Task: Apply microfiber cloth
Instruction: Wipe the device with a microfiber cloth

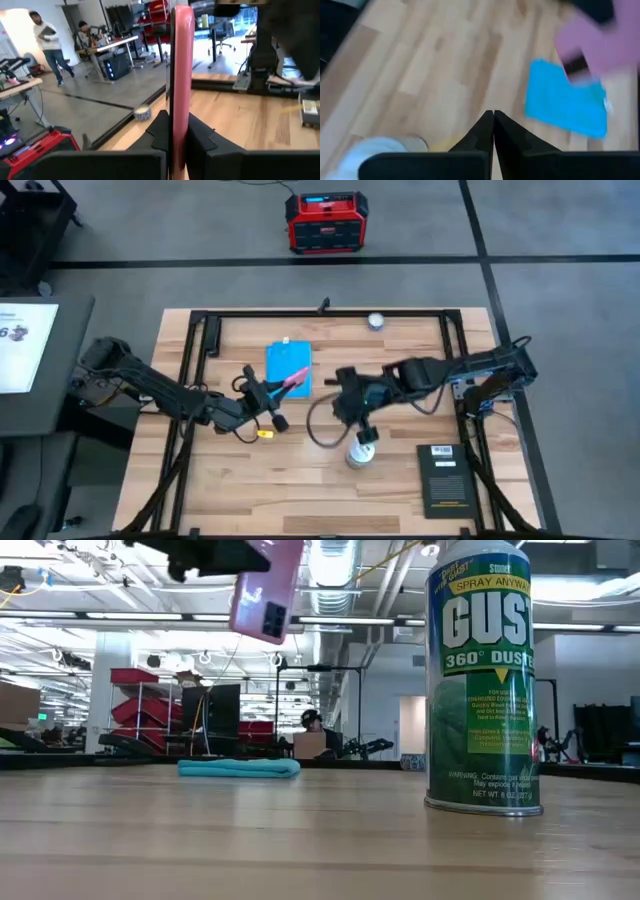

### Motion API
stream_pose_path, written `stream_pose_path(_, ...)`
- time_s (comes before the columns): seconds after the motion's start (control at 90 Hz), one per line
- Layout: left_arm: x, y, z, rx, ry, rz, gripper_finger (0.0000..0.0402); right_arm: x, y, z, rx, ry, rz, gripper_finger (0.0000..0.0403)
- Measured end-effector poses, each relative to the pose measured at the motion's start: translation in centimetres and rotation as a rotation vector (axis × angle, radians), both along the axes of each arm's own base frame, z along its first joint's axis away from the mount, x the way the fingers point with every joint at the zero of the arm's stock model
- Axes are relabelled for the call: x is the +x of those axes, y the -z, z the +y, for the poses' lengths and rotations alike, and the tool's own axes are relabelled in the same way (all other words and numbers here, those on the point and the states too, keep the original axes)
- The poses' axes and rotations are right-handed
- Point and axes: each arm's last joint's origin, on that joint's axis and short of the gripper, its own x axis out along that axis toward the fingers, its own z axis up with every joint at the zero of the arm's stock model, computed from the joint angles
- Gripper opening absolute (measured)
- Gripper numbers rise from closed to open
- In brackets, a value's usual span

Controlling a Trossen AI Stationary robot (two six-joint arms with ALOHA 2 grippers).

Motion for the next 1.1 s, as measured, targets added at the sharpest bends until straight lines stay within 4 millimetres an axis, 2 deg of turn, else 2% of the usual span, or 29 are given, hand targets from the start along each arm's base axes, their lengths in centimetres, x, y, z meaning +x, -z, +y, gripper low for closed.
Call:
stream_pose_path(0.167,-2.8,1.0,0.8,-0.01,0.019,-0.02,0.0004,-0.1,-0.6,-3.0,0.093,-0.002,-0.009,0.0)
stream_pose_path(0.289,-5.0,1.7,1.4,-0.015,0.037,-0.041,0.0004,-1.1,-1.6,-4.7,0.142,-0.027,-0.038,0.0)
stream_pose_path(0.422,-6.6,2.2,2.0,-0.022,0.069,-0.061,0.0004,-3.0,-2.2,-6.5,0.142,0.023,-0.084,0.0)
stream_pose_path(0.533,-7.2,2.7,2.3,-0.005,0.078,-0.04,0.0004,-5.3,-1.7,-7.5,0.147,0.059,-0.126,0.0)
stream_pose_path(0.689,-7.6,3.2,2.5,0.007,0.084,0.004,0.0004,-8.8,1.0,-7.9,0.225,0.053,-0.257,0.0)
stream_pose_path(0.833,-7.5,3.5,2.6,0.012,0.113,0.035,0.0004,-11.4,5.1,-8.4,0.282,0.064,-0.443,0.0)
stream_pose_path(0.967,-7.4,3.6,2.9,0.019,0.093,0.049,0.0004,-12.1,8.7,-9.2,0.326,0.067,-0.643,0.0)
stream_pose_path(1.1,-7.2,3.7,3.5,0.01,0.088,0.051,0.0004,-11.5,11.2,-10.0,0.368,0.06,-0.755,0.0)
